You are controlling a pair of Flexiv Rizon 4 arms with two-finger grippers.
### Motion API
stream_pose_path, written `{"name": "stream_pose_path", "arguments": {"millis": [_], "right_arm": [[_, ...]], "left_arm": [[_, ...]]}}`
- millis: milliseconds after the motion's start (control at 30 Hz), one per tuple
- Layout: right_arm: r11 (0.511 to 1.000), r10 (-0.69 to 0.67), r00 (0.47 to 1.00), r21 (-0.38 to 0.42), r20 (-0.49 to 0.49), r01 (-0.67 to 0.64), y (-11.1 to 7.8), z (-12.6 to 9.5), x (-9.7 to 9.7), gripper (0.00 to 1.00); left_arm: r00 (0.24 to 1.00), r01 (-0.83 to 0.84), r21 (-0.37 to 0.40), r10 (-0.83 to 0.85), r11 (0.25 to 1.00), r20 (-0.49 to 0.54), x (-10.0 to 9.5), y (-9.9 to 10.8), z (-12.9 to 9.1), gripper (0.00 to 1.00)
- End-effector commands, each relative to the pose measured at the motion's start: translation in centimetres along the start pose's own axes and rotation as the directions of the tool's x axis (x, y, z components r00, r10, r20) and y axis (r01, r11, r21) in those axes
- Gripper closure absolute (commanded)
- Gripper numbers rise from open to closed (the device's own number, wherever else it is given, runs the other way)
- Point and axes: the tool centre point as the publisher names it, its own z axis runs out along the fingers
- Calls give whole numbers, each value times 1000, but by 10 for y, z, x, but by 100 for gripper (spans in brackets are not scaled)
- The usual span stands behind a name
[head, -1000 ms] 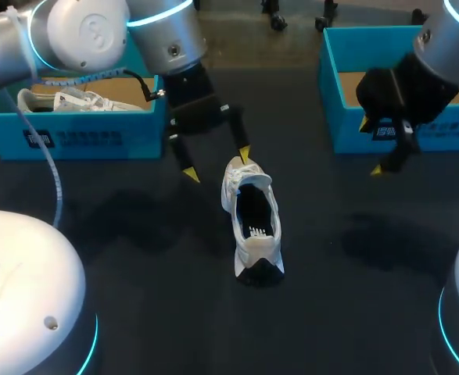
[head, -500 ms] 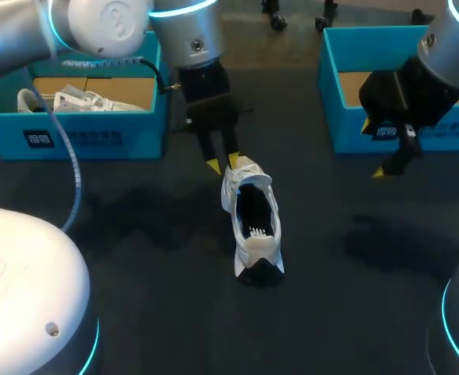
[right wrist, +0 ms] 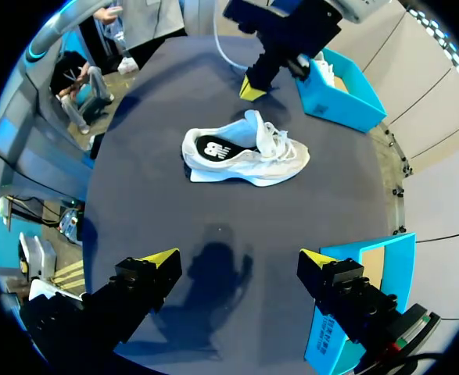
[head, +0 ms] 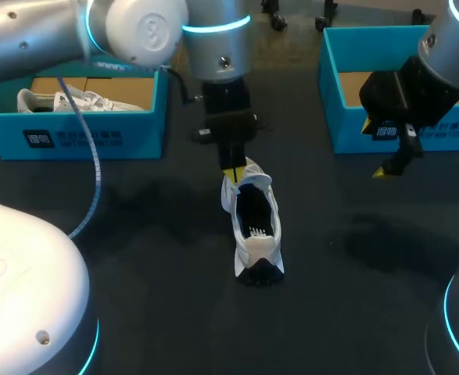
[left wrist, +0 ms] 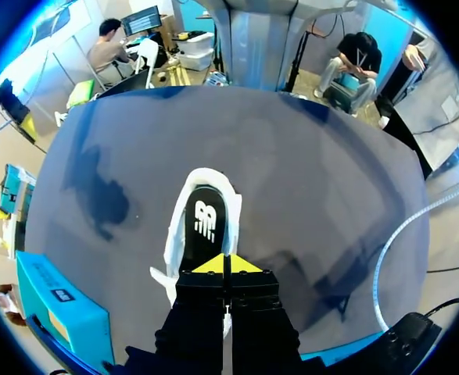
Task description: Take the shoe out of the shoebox, open the shoe tongue, remove and reinsert the insole, then place the shoe into the shoebox
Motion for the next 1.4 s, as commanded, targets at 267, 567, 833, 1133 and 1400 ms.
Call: {"name": "stream_pose_path", "arguments": {"millis": [267,567,833,1133,1400], "right_arm": [[1000,1,1000,2,1,-1,0,1,1,0],[1000,1,1000,2,1,-1,0,1,1,0],[1000,1,1000,2,1,-1,0,1,1,0],[1000,1,1000,2,1,-1,0,1,1,0],[1000,1,1000,2,1,-1,0,1,1,0]], "left_arm": [[1000,23,-3,-24,1000,-19,-10,-1,31,100],[1000,3,-41,-4,999,-6,-18,-8,48,100],[999,13,-112,-9,994,33,-22,-15,71,100],[998,-21,-209,34,978,58,-27,-3,92,100],[997,-18,-260,37,965,68,-31,14,103,100]]}}
